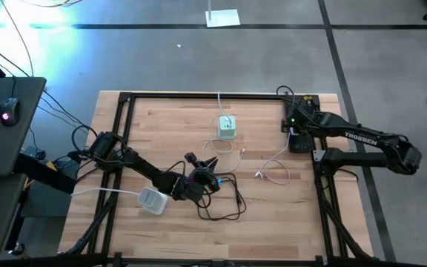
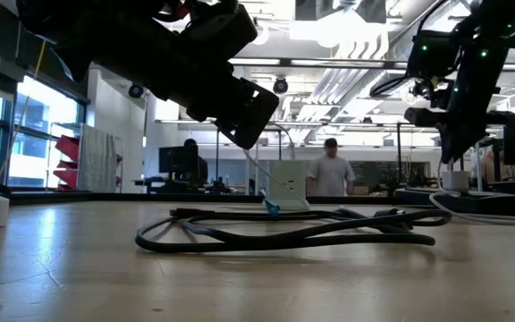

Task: Insert USB
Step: Insert the white charger cable into the white charger adapter

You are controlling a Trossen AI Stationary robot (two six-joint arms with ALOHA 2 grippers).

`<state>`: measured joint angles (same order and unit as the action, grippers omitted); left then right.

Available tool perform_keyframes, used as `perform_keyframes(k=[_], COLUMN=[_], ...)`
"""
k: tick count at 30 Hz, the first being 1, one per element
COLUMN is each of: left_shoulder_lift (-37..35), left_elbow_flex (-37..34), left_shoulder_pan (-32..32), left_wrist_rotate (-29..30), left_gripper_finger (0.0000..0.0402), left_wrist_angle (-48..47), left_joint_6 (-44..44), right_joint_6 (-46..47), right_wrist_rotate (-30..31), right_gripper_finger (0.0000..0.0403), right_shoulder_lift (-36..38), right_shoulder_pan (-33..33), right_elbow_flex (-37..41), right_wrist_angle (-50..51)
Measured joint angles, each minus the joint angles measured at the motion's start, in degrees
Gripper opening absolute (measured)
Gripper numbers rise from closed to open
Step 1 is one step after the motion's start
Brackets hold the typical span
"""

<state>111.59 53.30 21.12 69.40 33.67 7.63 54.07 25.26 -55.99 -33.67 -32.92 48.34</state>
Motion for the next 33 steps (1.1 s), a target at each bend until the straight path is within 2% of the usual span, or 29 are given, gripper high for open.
perform_keyframes(k=[5, 14, 33], left_shoulder_lift=[0.0, 0.0, 0.0], left_elbow_flex=[0.0, 0.0, 0.0], left_shoulder_pan=[0.0, -0.1, -0.1], left_wrist_rotate=[0.0, 0.0, 0.0], left_gripper_finger=[0.0025, 0.0025, 0.0025], left_wrist_angle=[0.0, -0.1, -0.1], left_joint_6=[0.0, -0.1, -0.1], right_joint_6=[-0.1, -2.0, -1.4], right_wrist_rotate=[0.1, -4.3, -1.8], right_gripper_finger=[0.0000, 0.0000, 0.0000], right_shoulder_lift=[0.1, -0.3, 0.0], right_shoulder_pan=[0.0, -0.1, 0.0], right_elbow_flex=[0.4, -2.7, 0.0], right_wrist_angle=[-0.4, 3.1, 1.0])
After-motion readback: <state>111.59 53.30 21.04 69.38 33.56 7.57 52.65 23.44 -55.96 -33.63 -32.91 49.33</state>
